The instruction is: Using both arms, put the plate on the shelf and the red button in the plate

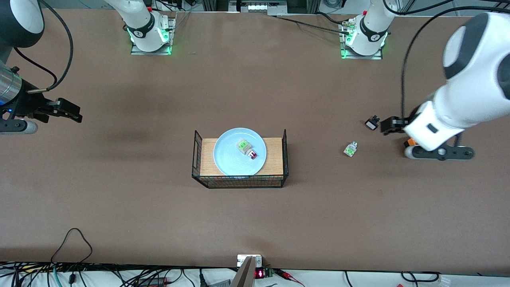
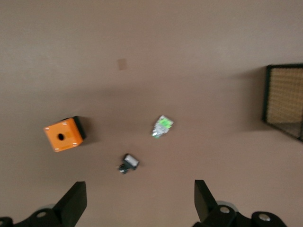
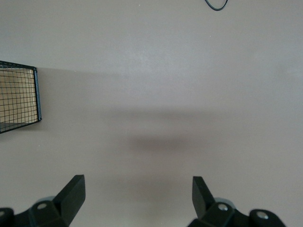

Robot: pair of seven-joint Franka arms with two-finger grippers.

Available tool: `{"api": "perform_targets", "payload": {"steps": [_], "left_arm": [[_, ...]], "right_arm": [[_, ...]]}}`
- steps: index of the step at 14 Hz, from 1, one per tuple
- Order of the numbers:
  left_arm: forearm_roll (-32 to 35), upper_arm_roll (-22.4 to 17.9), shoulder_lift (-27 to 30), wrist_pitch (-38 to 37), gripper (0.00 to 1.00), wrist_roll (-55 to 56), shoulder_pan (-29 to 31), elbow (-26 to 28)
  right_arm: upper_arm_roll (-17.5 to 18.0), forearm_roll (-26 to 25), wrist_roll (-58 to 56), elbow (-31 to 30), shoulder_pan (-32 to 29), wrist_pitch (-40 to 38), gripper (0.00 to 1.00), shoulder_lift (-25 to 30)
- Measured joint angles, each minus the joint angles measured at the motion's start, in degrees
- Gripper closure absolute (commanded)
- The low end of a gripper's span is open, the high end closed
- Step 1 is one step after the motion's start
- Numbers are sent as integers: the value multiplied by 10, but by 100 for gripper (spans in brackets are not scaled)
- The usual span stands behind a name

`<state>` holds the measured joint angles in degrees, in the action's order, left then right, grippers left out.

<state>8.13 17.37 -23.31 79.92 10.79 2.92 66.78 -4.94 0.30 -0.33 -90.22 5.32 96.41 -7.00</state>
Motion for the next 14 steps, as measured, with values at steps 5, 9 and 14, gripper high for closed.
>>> {"api": "perform_targets", "payload": {"steps": [5, 9, 14], "left_arm": [[11, -2, 10, -11, 0, -35, 18, 12], [10, -54, 113, 93, 0, -47, 24, 143], [-44, -108, 235, 148, 0, -48, 25, 296]], "right_arm": [[0, 0, 0, 0, 0, -6, 0, 0], [0, 0, 0, 0, 0, -7, 0, 0], [-1, 0, 0, 1, 0, -7, 0, 0]]}}
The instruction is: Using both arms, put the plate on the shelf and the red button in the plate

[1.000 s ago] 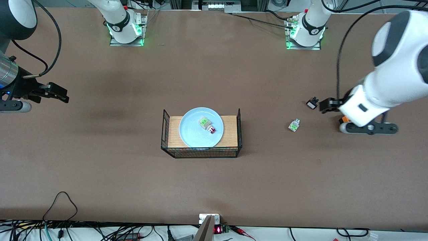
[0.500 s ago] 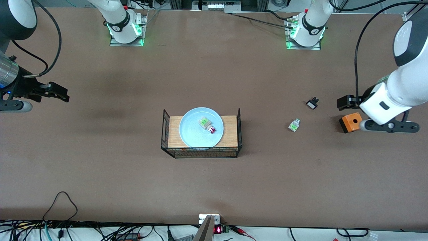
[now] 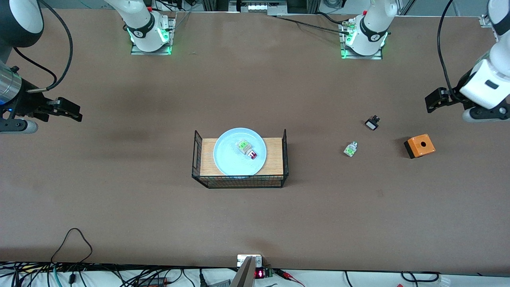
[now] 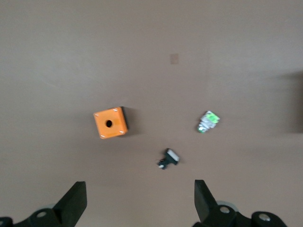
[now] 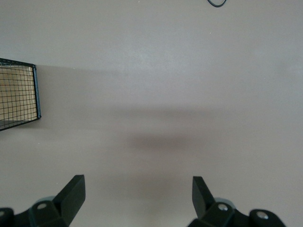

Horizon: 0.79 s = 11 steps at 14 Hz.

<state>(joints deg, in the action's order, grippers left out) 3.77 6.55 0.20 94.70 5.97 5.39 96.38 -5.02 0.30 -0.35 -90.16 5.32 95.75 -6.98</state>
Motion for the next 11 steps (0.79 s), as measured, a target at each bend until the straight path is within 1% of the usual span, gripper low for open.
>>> {"api": "perform_targets", "payload": {"steps": [2, 4, 8, 11], "left_arm": [[-19, -21, 7, 12, 0, -11, 0, 16], [-21, -23, 7, 17, 0, -28, -7, 21], [-21, -37, 8, 17, 0, -29, -43, 22], [-21, -41, 8, 17, 0, -30, -45, 22]], "right_arm": [[0, 0, 0, 0, 0, 0, 0, 0], [0, 0, 0, 0, 0, 0, 0, 0], [0, 0, 0, 0, 0, 0, 0, 0], [0, 0, 0, 0, 0, 0, 0, 0]]}}
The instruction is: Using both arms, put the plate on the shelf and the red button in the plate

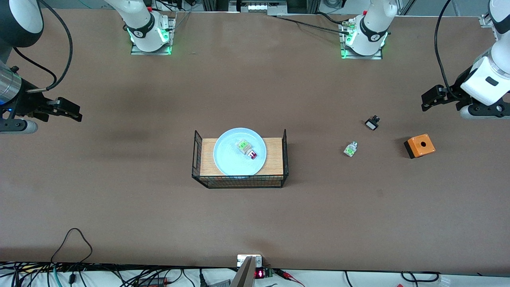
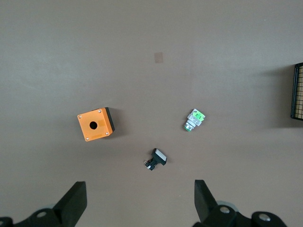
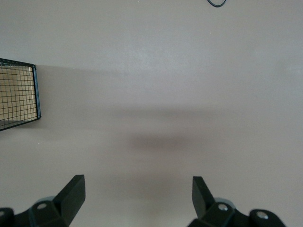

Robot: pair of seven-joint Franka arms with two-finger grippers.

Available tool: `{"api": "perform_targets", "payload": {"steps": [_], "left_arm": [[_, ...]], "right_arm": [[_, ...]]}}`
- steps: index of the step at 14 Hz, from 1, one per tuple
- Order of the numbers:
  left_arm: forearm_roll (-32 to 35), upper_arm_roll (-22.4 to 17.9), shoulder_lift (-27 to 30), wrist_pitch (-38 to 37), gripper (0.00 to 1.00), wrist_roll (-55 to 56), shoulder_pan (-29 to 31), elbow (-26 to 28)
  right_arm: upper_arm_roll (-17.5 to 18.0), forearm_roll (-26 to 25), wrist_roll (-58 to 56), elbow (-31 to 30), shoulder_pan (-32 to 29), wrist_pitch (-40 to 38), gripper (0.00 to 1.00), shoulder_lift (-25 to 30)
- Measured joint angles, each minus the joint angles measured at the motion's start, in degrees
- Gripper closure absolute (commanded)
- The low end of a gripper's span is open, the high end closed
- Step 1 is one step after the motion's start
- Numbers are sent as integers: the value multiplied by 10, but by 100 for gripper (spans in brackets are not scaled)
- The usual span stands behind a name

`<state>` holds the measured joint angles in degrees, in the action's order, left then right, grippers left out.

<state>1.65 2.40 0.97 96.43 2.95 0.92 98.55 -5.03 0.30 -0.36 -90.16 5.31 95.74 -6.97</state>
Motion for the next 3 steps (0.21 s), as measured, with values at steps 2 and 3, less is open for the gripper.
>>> {"api": "perform_targets", "payload": {"steps": [2, 3], "left_arm": [[0, -1, 0, 0, 0, 0, -1, 0], [0, -1, 0, 0, 0, 0, -2, 0]], "right_arm": [[0, 0, 0, 0, 0, 0, 0, 0], [0, 0, 0, 0, 0, 0, 0, 0]]}}
